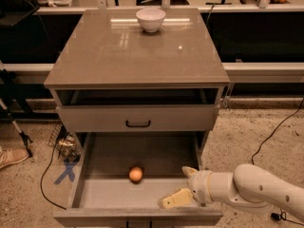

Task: Pick orange from middle drawer and place on counter

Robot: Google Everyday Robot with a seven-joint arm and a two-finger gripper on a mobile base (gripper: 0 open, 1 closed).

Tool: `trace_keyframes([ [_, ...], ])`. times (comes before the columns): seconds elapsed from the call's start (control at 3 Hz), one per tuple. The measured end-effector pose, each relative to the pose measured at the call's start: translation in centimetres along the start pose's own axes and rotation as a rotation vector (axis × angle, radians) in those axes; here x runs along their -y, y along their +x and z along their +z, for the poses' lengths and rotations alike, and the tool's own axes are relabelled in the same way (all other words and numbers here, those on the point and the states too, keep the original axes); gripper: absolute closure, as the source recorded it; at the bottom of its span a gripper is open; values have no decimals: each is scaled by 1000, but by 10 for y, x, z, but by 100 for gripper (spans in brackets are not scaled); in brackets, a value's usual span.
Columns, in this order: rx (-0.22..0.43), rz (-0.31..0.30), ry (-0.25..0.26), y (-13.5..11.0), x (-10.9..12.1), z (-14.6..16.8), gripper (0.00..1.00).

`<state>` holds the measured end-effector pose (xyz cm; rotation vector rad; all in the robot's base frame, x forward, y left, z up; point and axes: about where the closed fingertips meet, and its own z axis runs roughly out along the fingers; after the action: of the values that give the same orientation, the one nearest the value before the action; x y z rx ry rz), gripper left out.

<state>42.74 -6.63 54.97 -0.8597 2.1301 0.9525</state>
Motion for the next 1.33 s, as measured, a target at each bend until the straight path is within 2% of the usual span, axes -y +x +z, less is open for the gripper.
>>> trace_keyframes([
  [0.67, 6, -22, 3, -1, 2, 6, 0],
  [1.0, 34, -112, 19, -2, 17, 32, 0],
  [1.33, 56, -245, 32, -10, 30, 67, 0],
])
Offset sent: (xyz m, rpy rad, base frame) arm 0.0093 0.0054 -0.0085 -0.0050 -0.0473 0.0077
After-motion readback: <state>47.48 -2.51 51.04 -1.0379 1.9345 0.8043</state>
